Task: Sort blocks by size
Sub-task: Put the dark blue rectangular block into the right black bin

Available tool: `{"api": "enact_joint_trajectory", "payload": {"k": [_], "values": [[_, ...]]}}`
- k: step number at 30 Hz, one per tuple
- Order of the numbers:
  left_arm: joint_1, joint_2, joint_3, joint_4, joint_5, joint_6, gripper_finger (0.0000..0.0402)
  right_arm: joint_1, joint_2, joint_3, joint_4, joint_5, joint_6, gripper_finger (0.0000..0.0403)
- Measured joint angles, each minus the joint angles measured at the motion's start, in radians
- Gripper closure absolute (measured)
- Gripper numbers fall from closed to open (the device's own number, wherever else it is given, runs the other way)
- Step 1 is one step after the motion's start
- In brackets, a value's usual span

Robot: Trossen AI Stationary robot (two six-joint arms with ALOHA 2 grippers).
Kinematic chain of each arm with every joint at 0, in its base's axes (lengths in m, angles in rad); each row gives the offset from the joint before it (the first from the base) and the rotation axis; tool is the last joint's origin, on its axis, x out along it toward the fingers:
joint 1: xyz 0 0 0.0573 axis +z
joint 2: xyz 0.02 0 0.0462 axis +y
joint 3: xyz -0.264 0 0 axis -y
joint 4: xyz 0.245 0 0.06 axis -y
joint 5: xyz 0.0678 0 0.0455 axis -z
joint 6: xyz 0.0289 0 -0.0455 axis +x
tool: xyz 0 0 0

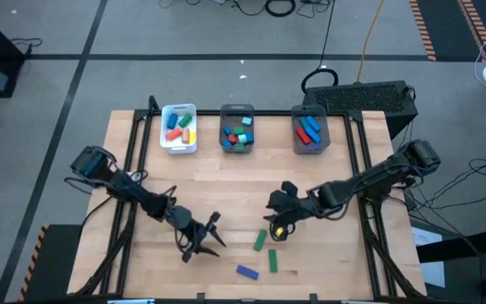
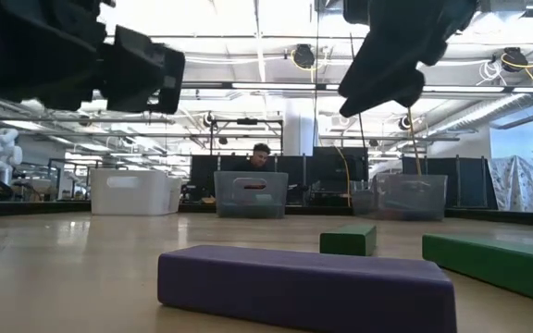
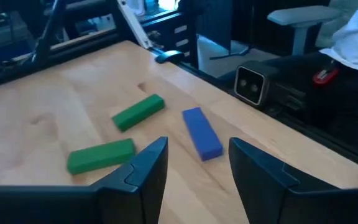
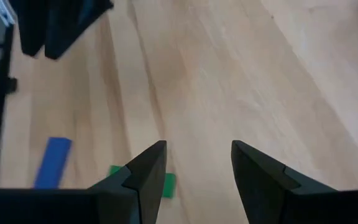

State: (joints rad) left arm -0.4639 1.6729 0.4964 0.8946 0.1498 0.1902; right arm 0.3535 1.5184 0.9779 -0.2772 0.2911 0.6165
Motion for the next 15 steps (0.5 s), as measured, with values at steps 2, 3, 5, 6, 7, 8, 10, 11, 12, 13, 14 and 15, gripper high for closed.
{"api": "enact_joint_trajectory", "payload": {"k": [2,3,5,6,7,8,10,11,12,13,14,15], "values": [[-0.015,0.058,0.024,0.062,-0.008,0.0,0.0228,0.018,0.0,0.0,0.003,0.004,0.054,0.0236],[-0.02,0.09,0.042,0.089,-0.018,0.0,0.0228,0.025,0.0,0.0,0.007,0.006,0.077,0.0236],[-0.031,0.142,0.07,0.092,-0.034,-0.001,0.0228,0.041,0.0,0.0,0.018,0.007,0.117,0.0236],[-0.034,0.172,0.09,0.088,-0.04,-0.004,0.0228,0.05,0.0,0.0,0.022,0.006,0.135,0.0236],[-0.037,0.197,0.107,0.089,-0.043,-0.018,0.0228,0.059,0.001,0.0,0.02,0.006,0.15,0.0236],[-0.041,0.214,0.118,0.088,-0.043,-0.026,0.0227,0.066,0.001,0.0,0.019,0.006,0.163,0.0236],[-0.049,0.248,0.15,0.094,-0.044,-0.049,0.0217,0.083,0.001,0.0,0.015,0.014,0.184,0.0236],[-0.053,0.262,0.161,0.099,-0.044,-0.053,0.0209,0.091,0.001,0.0,0.011,0.025,0.19,0.0236],[-0.058,0.271,0.165,0.092,-0.044,-0.057,0.0199,0.096,0.001,0.0,0.013,0.036,0.192,0.0236],[-0.064,0.285,0.177,0.087,-0.044,-0.071,0.0186,0.104,0.001,0.0,0.016,0.045,0.193,0.0236],[-0.066,0.3,0.191,0.088,-0.045,-0.081,0.0173,0.108,0.001,0.0,0.017,0.05,0.194,0.0236],[-0.068,0.308,0.197,0.088,-0.046,-0.094,0.0158,0.111,0.001,0.0,0.017,0.052,0.195,0.0236]]}}
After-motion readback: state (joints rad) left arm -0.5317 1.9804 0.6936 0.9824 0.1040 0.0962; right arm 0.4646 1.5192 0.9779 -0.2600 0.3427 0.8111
